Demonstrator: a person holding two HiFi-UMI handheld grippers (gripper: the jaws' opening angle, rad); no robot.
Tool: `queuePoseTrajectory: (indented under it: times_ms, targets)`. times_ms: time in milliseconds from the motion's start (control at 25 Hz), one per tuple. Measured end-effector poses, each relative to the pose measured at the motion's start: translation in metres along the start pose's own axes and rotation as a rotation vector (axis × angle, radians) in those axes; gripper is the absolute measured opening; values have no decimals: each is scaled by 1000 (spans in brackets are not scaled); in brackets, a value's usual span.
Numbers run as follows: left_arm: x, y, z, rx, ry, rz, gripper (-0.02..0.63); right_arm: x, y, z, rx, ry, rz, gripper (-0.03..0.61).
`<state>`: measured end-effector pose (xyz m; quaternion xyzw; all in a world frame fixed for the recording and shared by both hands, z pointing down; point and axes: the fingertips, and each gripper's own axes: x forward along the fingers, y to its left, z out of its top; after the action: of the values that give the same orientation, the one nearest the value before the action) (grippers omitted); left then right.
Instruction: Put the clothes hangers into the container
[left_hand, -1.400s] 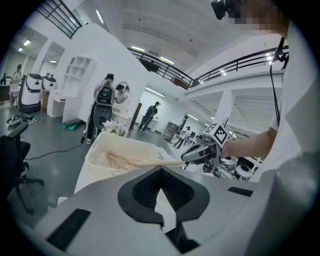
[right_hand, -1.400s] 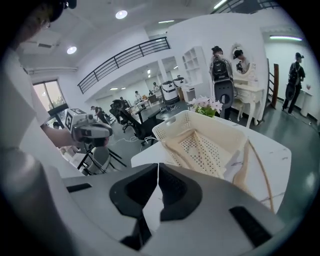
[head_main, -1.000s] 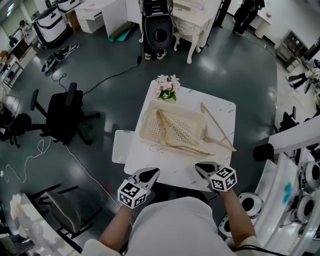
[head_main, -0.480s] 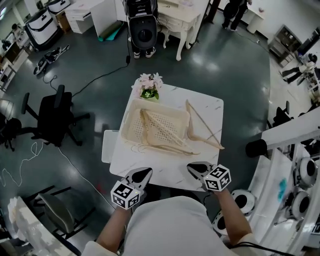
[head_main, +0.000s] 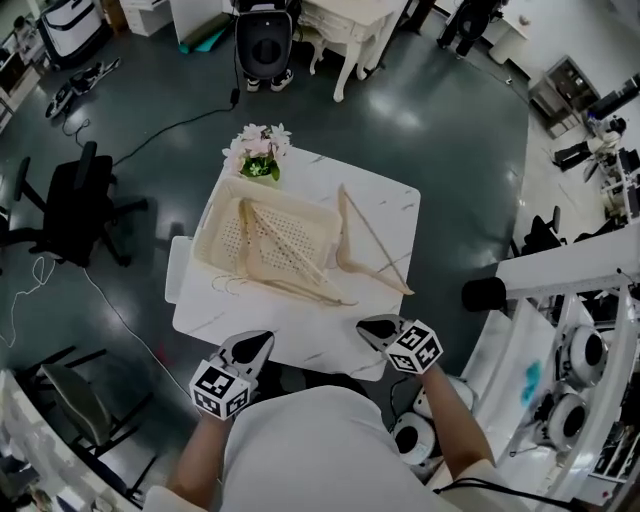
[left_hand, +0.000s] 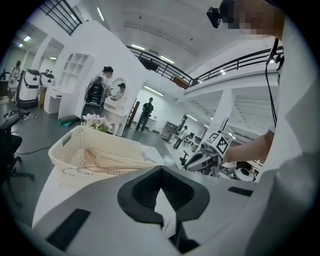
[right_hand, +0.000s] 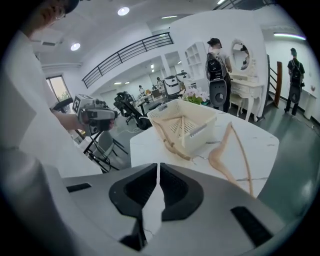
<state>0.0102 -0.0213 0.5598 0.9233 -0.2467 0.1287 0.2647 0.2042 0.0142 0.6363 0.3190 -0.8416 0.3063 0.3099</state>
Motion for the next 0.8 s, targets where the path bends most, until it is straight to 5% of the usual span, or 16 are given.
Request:
queuePoseTrajectory:
  times_ms: [800]
  targets:
    - [31,6,-18,-78,38,169,8,68,-169,-53,-170,257,-96,98]
